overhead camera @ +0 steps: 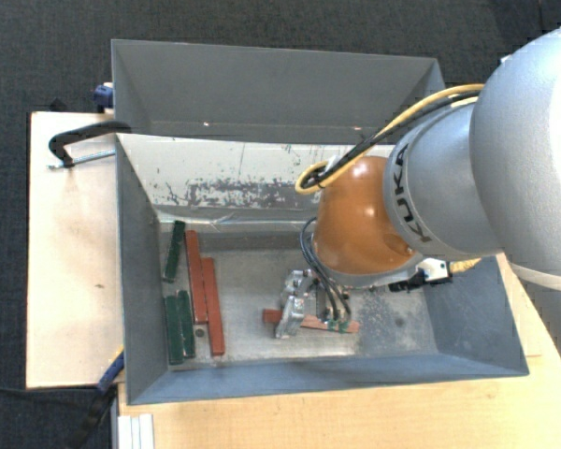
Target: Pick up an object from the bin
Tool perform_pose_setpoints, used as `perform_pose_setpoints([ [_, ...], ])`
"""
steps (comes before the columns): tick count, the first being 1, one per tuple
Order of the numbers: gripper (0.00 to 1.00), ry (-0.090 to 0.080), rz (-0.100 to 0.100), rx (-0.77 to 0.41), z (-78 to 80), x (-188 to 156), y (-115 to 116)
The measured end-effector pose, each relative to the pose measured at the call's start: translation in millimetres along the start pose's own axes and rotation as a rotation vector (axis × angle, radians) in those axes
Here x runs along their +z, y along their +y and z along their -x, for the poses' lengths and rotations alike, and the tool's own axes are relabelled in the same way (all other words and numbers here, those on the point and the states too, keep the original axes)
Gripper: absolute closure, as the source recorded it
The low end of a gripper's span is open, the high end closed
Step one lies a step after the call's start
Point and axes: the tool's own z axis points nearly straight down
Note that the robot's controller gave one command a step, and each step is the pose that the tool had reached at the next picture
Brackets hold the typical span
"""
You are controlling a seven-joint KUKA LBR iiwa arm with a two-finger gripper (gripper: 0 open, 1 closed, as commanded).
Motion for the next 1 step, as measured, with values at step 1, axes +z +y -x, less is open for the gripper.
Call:
perform_pose_setpoints([
  [1,1.0,-0.003,0.0,0.01,-2.9,-120.5,16.9],
])
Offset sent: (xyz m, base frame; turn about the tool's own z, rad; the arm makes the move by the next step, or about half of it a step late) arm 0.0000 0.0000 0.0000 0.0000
